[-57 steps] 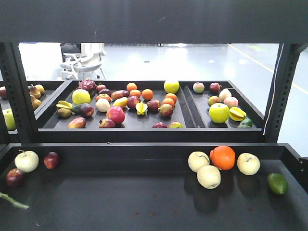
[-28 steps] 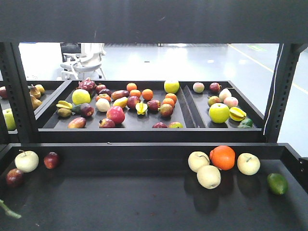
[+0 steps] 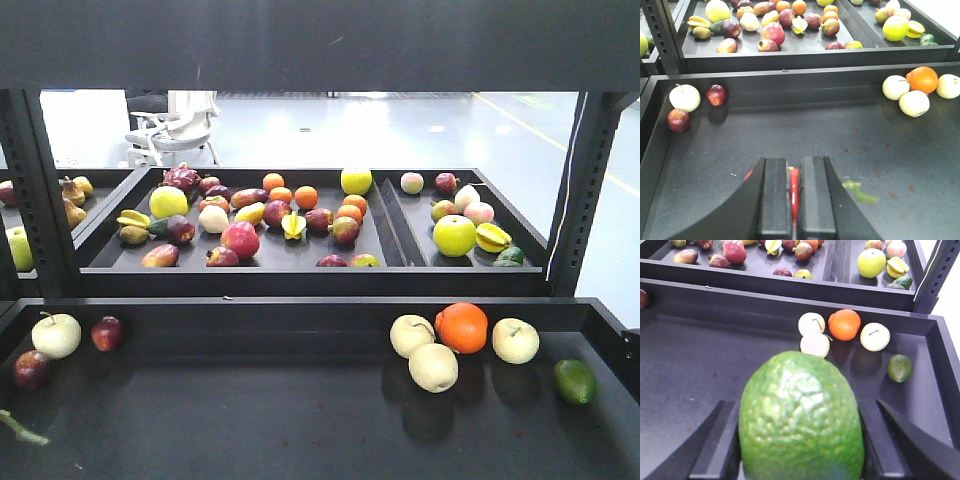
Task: Pick snacks and fruit into basket
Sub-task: 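Lift the lime with the right gripper, holding the tomatoes in the left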
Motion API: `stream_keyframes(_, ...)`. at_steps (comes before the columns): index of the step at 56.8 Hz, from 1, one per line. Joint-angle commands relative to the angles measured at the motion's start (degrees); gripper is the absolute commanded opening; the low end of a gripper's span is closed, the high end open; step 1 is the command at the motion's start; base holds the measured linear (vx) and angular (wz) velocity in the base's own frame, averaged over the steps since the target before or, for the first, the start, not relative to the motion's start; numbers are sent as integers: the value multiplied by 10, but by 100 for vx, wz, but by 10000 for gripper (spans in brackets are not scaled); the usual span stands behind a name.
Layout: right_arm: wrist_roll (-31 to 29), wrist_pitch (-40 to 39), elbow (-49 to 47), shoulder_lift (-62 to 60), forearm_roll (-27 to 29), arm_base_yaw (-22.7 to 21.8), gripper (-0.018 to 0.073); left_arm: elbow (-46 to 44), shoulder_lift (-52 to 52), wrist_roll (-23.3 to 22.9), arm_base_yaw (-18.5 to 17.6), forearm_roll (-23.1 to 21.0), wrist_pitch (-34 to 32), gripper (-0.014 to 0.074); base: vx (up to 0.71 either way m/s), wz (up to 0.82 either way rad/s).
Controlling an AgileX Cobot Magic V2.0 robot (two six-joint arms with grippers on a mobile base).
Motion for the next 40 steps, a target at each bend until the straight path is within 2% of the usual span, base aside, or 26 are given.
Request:
stream_keyframes(1, -3, -45, -17, -4, -8, -1, -7, -16, -1, -5, 1, 1, -53, -6, -3, 0)
stream_keyframes(20, -3, -40, -17, -2, -8, -1, -7, -16, 0, -5, 1, 1, -52, -6, -10, -1)
stream_keyframes(40, -3, -40, -17, -2, -8, -1, -7, -16, 0, -5, 1, 1, -52, -6, -24, -5)
